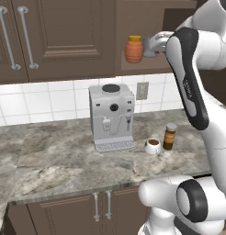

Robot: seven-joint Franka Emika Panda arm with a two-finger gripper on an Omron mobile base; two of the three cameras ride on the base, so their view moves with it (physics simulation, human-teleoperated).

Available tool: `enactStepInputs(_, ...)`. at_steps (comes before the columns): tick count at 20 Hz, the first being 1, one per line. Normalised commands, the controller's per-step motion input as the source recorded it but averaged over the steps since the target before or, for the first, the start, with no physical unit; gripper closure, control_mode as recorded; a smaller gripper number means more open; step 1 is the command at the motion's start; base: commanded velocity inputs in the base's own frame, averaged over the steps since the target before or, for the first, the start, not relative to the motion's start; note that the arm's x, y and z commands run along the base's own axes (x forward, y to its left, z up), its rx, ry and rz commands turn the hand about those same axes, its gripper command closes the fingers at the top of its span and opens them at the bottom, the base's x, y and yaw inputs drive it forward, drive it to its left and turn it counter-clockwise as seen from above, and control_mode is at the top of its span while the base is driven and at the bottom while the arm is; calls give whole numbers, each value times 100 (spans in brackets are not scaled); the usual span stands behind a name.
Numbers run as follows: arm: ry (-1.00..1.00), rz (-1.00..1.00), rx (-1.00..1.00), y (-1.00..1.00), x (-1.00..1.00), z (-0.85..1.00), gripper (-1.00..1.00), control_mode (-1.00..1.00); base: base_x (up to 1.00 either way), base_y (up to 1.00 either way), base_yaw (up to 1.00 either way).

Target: Pick the cinnamon and honey bottle from the cabinet and place them next to the mug.

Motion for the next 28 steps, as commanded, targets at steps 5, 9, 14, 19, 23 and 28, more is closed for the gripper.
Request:
enactStepInputs(5,-8,0,0,-2,41,-21,-100,-100,0,0,0)
enactStepInputs(9,-6,0,0,0,50,-16,-100,-100,0,0,0)
enactStepInputs(14,0,1,0,0,65,0,-100,-100,0,0,0)
enactStepInputs(19,0,1,0,0,47,3,-100,-100,0,0,0)
enactStepInputs(23,0,0,0,0,43,12,-100,-100,0,0,0)
enactStepInputs(28,0,0,0,0,11,19,-100,-100,0,0,0)
